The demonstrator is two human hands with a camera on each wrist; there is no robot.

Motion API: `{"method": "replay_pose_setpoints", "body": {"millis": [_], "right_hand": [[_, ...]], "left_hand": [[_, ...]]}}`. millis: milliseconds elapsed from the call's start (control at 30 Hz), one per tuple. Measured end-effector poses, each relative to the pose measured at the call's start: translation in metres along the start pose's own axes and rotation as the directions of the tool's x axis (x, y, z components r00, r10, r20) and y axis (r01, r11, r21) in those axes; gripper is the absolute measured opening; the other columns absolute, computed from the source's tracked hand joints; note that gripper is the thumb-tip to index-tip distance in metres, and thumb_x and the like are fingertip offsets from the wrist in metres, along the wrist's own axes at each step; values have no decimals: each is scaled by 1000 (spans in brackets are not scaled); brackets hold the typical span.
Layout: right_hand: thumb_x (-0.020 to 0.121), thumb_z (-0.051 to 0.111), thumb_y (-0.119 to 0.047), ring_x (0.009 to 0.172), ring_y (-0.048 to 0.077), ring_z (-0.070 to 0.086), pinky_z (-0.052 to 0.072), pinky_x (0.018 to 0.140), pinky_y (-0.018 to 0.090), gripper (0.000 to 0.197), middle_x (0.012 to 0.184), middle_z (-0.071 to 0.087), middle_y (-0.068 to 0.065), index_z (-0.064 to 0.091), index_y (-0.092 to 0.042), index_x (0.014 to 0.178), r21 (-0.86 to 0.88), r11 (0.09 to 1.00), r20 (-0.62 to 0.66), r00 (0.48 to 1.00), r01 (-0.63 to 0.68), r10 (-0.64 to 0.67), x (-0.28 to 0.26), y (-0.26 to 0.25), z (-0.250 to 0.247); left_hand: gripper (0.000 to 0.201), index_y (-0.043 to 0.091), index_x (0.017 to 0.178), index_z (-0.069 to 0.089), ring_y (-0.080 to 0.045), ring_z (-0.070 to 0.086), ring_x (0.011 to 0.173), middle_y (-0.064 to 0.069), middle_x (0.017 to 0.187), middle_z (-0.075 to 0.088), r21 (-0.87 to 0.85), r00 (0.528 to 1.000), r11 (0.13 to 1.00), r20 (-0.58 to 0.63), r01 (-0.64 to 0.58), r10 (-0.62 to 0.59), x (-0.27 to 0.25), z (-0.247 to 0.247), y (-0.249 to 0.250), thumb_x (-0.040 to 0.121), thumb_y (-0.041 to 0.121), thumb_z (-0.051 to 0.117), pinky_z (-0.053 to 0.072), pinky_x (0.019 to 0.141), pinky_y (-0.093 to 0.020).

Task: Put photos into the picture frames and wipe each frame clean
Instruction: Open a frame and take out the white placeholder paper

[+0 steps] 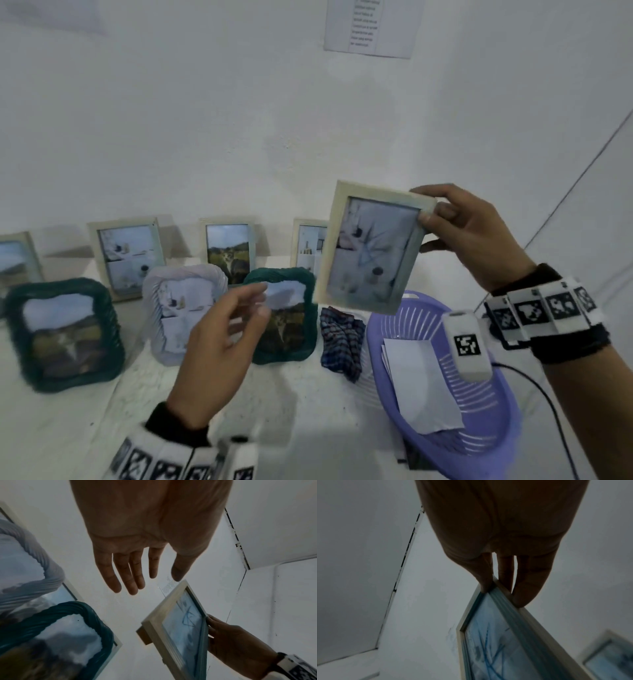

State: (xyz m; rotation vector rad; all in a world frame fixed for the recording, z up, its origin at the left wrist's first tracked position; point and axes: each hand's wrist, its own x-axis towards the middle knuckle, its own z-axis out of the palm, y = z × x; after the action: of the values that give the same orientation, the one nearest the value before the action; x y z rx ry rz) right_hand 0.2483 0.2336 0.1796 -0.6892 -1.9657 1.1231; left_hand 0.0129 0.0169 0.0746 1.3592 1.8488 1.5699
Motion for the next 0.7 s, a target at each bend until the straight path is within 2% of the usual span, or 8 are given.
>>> {"method": "replay_pose_setpoints", "body": {"millis": [100,167,267,333,433,500,567,700], "right_hand": [[89,56,-12,78,19,58,55,63,37,30,92,64,21,56,-6,119,156,986,87,995,-51,38,-27,-3,33],[89,56,-13,75,18,58,54,61,33,31,90,65,17,56,-6,119,228,969,117,990,-100,75,-42,2,55],[92,55,-10,71,16,59,52,57,29,27,84,67,11,57,-6,119,335,926,77,984,-175,158,-59,15,85],[92,56,-16,73,17,61,50,59,29,26,88,69,9,60,-8,116,428,871,60,969,-243,241,-72,24,107],[88,56,-33,93,23,66,52,70,32,39,107,70,8,60,-11,120,519,751,185,911,-408,368,-98,43,145],[87,63,-43,115,25,60,49,91,41,55,128,62,6,52,-15,133,587,610,310,843,-533,439,-118,58,174],[88,63,-43,125,28,53,39,106,47,61,137,55,9,46,-14,139,661,490,379,817,-568,435,-135,68,202],[86,64,-48,126,28,52,37,108,49,65,138,54,9,47,-16,139,664,462,326,784,-588,529,-158,77,243]], "left_hand": [[43,35,132,49,5,58,108,18,117,63,-121,997,991,67,49,-41,-8,2,12,89,35,55,46,83,-7],[43,37,131,48,-2,63,105,11,111,69,-192,990,976,121,98,-76,-18,-1,14,89,34,55,52,84,-17],[34,28,127,53,-13,70,94,1,100,74,-283,974,937,154,206,-168,-30,-7,8,94,18,52,57,73,-25],[31,26,125,56,-19,70,93,-3,97,74,-304,959,911,141,280,-247,-40,-12,-3,96,15,51,58,73,-31],[30,25,123,58,-22,70,94,-5,97,75,-346,919,852,120,393,-375,-54,-22,-22,97,14,51,58,78,-43],[29,26,122,58,-22,71,92,-6,96,75,-382,896,813,127,441,-426,-62,-30,-32,97,15,51,58,73,-41],[28,26,123,58,-22,71,92,-8,97,75,-398,883,792,141,464,-447,-70,-40,-41,97,16,50,57,69,-37],[27,25,122,59,-21,71,87,-9,88,74,-321,859,798,136,510,-494,-87,-60,-65,98,16,51,59,68,-38]]}}
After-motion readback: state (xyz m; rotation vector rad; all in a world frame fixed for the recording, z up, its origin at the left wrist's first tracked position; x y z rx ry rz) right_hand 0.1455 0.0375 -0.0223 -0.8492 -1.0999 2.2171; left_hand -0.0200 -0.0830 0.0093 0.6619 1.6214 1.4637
